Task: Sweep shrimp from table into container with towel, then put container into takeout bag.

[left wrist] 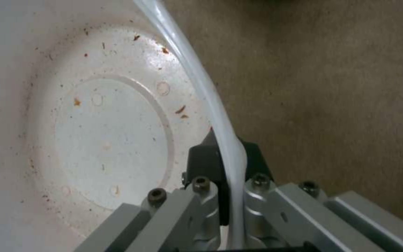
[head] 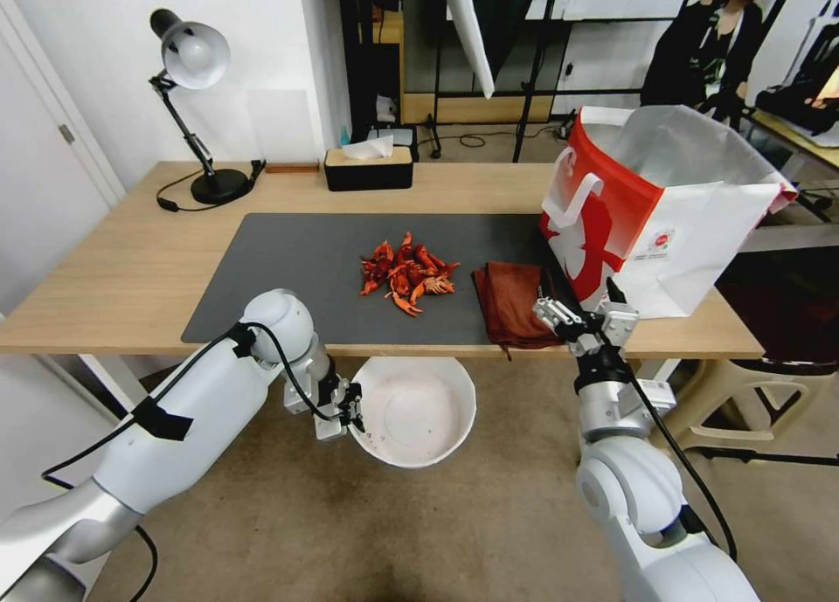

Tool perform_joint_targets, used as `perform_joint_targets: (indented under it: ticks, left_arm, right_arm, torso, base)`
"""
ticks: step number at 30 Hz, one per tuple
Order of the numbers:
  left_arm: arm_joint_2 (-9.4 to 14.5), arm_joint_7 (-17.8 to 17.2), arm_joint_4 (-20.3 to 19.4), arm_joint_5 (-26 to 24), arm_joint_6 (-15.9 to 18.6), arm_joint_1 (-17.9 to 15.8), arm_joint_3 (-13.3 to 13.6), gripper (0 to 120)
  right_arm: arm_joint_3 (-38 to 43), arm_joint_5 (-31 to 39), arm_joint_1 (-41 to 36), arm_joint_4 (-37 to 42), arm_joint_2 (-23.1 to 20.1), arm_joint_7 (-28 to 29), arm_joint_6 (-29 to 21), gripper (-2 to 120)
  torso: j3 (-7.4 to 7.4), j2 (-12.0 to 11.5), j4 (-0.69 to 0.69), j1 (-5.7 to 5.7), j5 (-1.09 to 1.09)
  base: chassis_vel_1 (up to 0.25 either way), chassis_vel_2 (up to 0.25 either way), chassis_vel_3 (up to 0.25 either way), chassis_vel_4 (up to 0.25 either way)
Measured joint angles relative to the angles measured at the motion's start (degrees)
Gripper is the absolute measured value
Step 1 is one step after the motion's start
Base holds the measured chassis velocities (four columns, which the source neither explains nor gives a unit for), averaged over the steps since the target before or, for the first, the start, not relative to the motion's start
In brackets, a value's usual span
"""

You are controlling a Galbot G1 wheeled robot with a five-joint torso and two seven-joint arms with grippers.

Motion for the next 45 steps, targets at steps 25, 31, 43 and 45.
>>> perform_joint_targets:
  ticks: [25,31,43,45]
  left_arm:
    - [0.51,0.00,-0.16,-0.21,0.00,1.20,-0.01,0]
    - [0.43,-0.01,-0.18,-0.21,0.00,1.25,-0.07,0]
    - [-0.05,-0.02,-0.18,-0.13,0.00,1.85,-0.43,0]
    - [-0.16,-0.01,-0.12,-0.10,0.00,1.93,-0.55,0]
  right_arm:
    - [-8.53,9.05,13.46,-7.21,-3.05,8.29,-13.08,100]
    - [-9.38,10.75,14.56,-8.13,-3.24,10.13,-16.02,100]
    - [-10.42,12.52,16.28,-10.09,-3.81,12.64,-20.67,100]
    - [-10.81,12.53,16.57,-11.23,-3.73,12.66,-20.90,100]
  torso:
    - [0.00,-0.01,0.01,0.00,-0.01]
    - [0.00,-0.01,0.01,0.00,-0.01]
    - [0.00,-0.01,0.01,0.00,0.00]
    - [0.00,-0.01,0.01,0.00,0.00]
  base:
    - [0.000,0.000,0.000,0.000]
    - [0.000,0.000,0.000,0.000]
    - [0.000,0.000,0.000,0.000]
    - [0.000,0.000,0.000,0.000]
